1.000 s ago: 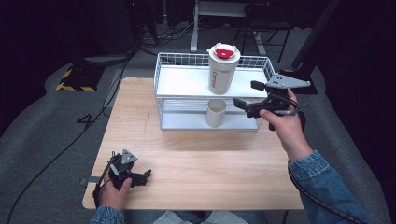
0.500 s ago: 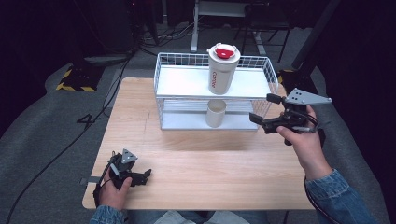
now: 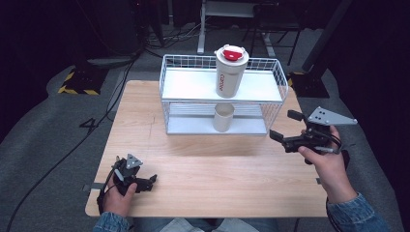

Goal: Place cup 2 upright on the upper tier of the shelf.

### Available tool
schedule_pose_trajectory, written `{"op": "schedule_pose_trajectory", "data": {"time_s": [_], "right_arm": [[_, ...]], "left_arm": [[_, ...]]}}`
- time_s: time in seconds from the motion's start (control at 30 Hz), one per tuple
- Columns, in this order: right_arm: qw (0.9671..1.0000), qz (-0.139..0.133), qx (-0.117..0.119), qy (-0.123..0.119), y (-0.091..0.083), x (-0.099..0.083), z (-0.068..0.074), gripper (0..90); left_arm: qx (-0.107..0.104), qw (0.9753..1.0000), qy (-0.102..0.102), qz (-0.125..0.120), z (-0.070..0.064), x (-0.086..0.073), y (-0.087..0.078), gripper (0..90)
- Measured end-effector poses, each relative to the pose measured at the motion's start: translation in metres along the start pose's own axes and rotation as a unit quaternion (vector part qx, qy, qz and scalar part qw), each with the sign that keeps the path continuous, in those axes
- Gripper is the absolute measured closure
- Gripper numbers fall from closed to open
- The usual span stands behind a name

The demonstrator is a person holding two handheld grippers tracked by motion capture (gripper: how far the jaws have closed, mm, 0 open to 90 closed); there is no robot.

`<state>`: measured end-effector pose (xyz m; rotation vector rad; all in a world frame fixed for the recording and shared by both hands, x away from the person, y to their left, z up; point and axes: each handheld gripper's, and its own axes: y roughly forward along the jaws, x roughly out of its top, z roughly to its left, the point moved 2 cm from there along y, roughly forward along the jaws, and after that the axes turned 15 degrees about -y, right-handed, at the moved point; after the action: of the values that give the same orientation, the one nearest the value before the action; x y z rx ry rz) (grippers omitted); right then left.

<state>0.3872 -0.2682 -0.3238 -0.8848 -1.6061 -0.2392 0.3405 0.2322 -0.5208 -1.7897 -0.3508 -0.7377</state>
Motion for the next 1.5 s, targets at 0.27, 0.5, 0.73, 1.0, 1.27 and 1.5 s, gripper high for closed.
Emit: {"op": "schedule_pose_trajectory", "data": {"time_s": [0.27,0.5,0.73,1.0,1.27,1.5], "right_arm": [[0.9992,0.041,-0.001,-0.001,-0.005,-0.031,0.008,0.0],[0.9974,0.07,0.01,0.015,-0.008,-0.066,0.016,0.0],[0.9938,0.109,-0.002,0.023,-0.008,-0.099,0.022,0.0],[0.9895,0.138,0.008,0.04,-0.002,-0.13,0.032,0.3],[0.9873,0.151,0.011,0.049,0.004,-0.15,0.042,0.6],[0.9854,0.165,0.01,0.042,0.014,-0.169,0.054,1.0]], "left_arm": [[0.0,1.0,0.0,0.001,0.0,0.0,0.0,0.2],[0.0,1.0,0.0,0.0,0.0,0.0,0.0,0.2],[0.0,1.0,0.0,0.0,0.0,0.0,0.0,0.1],[0.0,1.0,-0.004,-0.001,0.0,0.0,0.0,0.2],[0.0,1.0,-0.003,0.0,0.0,0.0,0.001,0.1],[0.001,1.0,-0.005,0.0,0.0,0.001,0.001,0.1]]}}
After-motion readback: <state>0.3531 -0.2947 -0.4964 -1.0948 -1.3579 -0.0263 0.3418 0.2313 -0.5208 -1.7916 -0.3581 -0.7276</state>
